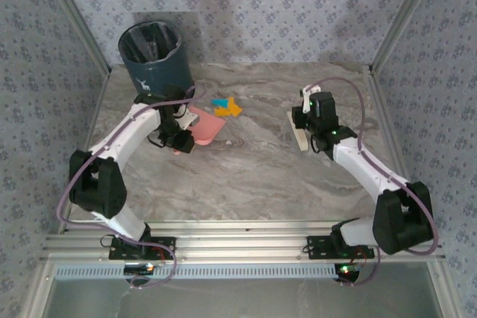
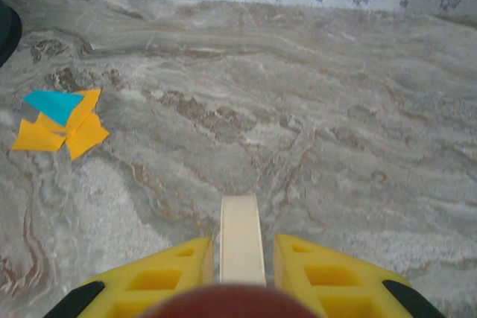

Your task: Sweep away the paper scraps from the table

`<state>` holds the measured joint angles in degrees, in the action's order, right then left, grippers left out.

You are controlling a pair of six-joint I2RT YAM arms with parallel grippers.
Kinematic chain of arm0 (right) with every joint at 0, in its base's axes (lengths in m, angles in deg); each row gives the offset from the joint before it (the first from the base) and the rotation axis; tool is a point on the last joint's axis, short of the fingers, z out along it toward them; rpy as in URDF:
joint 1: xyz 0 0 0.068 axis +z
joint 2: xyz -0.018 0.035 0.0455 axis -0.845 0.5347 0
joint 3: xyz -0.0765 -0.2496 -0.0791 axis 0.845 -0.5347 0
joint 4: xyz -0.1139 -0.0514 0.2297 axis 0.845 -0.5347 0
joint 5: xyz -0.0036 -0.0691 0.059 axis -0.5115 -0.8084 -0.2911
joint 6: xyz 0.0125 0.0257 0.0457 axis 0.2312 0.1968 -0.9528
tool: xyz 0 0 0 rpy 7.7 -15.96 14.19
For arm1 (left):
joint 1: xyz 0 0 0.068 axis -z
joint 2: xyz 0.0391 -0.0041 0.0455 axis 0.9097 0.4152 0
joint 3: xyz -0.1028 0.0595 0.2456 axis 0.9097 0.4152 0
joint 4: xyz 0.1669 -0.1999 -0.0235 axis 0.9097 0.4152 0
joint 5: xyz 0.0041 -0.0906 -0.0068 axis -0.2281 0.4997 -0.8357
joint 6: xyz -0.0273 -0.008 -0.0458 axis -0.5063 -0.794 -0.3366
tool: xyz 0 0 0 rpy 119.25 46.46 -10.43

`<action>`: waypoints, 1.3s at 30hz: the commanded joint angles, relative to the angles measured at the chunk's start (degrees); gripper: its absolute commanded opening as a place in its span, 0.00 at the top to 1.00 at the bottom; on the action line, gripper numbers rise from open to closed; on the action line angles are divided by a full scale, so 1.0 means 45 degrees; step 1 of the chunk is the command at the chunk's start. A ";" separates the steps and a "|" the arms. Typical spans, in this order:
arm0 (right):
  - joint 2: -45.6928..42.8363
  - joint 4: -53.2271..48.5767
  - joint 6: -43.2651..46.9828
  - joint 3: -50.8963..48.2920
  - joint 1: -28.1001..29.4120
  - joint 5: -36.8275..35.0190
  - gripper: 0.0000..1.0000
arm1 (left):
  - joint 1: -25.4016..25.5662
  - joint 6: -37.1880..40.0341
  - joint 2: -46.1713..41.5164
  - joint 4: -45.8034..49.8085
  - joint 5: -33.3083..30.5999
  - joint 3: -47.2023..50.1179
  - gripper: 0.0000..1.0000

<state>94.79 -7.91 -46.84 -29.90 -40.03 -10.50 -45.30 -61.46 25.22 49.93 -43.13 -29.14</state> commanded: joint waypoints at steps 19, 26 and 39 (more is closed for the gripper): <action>0.6132 0.3108 0.2485 0.5631 0.0967 -0.0214 1.00 | 0.0051 0.0664 0.3506 -0.0020 -0.0277 -0.1267 1.00; 0.7700 0.2967 0.2763 0.7241 0.1466 0.0351 1.00 | 0.0051 0.0868 0.4134 0.0214 -0.0395 -0.1900 1.00; 1.0014 0.2132 0.3202 0.9792 0.2454 0.1061 1.00 | 0.0028 0.1356 0.5489 0.0677 -0.0084 -0.3415 1.00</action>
<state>138.13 2.39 -33.75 11.02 -29.69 -6.91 -45.30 -57.05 48.85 50.49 -44.11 -41.75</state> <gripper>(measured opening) 0.263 0.273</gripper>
